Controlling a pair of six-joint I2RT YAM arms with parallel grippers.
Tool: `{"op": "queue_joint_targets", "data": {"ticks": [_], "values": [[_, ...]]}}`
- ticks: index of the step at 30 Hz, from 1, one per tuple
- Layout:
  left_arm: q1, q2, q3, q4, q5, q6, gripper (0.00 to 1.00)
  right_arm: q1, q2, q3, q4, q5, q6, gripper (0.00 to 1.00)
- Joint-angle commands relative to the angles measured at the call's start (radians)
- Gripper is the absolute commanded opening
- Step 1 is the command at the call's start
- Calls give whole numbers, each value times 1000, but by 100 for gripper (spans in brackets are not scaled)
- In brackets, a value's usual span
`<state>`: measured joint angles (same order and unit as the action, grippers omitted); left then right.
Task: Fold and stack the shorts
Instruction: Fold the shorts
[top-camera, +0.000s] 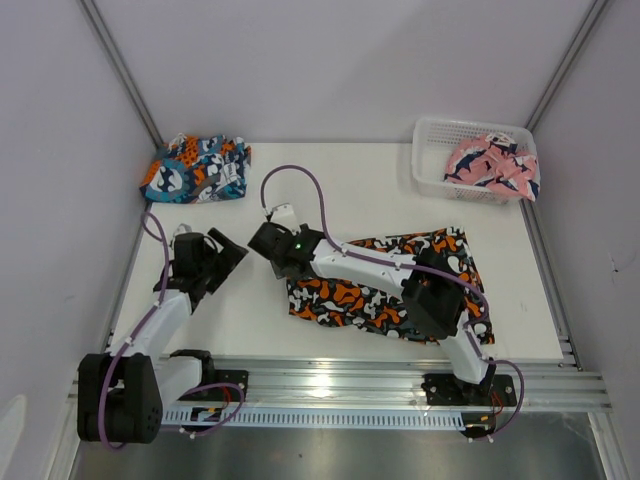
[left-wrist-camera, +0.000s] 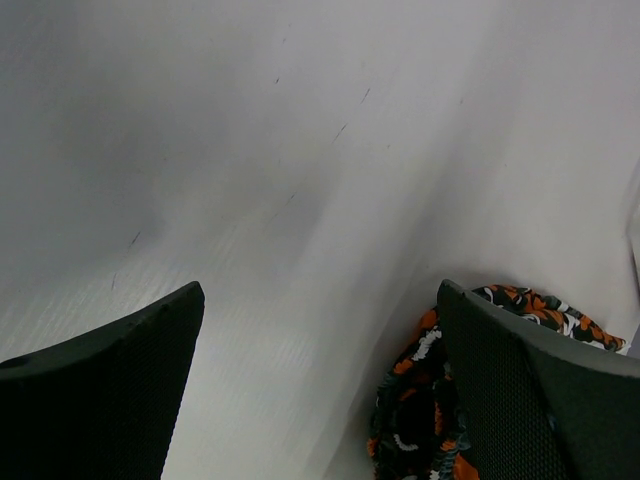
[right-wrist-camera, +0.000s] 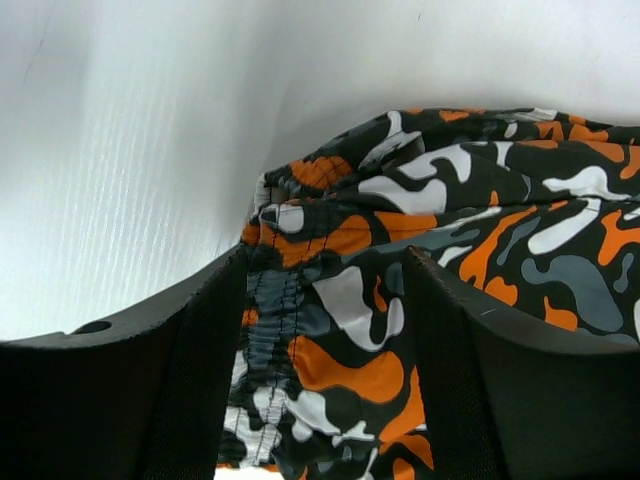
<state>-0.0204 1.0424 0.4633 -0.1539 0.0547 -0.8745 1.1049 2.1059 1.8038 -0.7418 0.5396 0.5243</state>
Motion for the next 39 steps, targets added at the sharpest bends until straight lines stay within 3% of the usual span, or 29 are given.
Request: {"op": "queue_joint_targets", "data": {"ticks": [1,7,10,11,14,21,27,39], "values": [[-1,8,-11,51,-10,-4,99,-2,35,54,15,77,58,64],[-1,18,-12,59,-6,0,99,9,86,88,-28,111,92,45],[-1,13,-12,60,-7,2,99,12,89,72,-45,132,118,24],[-1,13,-12,60,-7,2,99,12,80,62,-42,137,126,12],[-1,8,-17,63,-9,6,99,12,13,-30,7,157,152,0],[-4,10,-28,94,22,37,99,30,-245,-378,273,227,233,0],[-64,36,-11,120,44,60,99,72,-415,-608,390,335,318,0],[-289,47,104,47,7,104,98,127,-524,-684,392,473,370,0]]}}
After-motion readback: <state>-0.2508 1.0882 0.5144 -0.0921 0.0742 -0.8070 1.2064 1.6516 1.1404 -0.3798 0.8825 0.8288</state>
